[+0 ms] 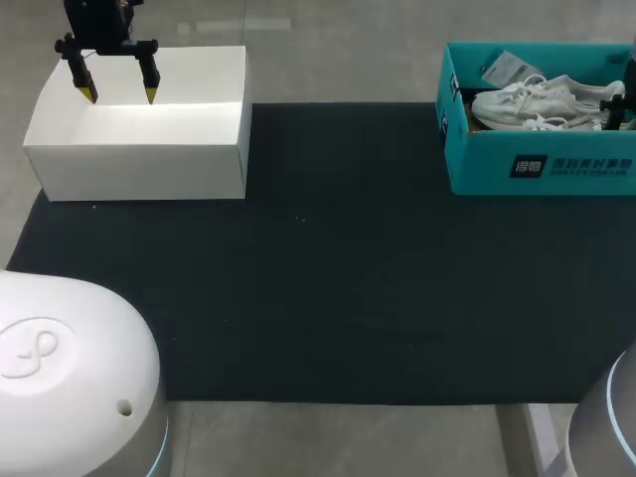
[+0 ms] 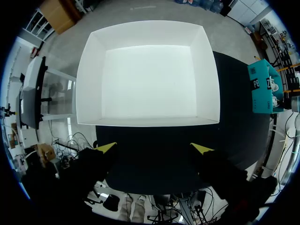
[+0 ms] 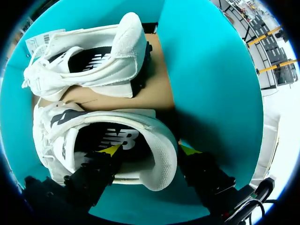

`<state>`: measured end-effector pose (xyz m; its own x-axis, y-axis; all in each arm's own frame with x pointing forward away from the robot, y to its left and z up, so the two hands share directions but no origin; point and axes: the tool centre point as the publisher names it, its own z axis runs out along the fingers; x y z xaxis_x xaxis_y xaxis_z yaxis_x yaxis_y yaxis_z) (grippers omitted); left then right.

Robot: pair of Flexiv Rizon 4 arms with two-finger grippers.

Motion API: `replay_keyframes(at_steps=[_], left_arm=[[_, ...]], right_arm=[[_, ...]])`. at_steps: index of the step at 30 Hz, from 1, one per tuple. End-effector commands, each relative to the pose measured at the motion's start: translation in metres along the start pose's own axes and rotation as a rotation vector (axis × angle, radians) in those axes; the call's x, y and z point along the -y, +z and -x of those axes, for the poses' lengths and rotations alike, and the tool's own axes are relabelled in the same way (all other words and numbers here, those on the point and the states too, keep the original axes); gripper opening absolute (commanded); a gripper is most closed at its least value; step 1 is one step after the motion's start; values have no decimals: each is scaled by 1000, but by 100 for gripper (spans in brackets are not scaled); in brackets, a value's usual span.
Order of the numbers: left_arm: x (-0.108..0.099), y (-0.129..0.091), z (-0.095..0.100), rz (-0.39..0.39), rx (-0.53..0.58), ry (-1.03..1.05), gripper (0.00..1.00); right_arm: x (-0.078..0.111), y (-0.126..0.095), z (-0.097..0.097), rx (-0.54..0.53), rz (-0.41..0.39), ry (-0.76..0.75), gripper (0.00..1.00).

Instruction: Take the shoe out of the shoebox, open the shoe tongue, remove and reinsert the insole, then place the shoe into the shoebox

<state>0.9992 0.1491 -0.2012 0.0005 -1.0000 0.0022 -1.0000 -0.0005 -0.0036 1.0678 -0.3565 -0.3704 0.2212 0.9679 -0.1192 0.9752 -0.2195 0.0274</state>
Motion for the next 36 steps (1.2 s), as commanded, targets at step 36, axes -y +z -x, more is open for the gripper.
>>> replay_keyframes(at_steps=[36], left_arm=[[0, 0, 0, 1, 1, 0, 100]], right_arm=[[23, -148, 9, 146, -4, 182, 0]])
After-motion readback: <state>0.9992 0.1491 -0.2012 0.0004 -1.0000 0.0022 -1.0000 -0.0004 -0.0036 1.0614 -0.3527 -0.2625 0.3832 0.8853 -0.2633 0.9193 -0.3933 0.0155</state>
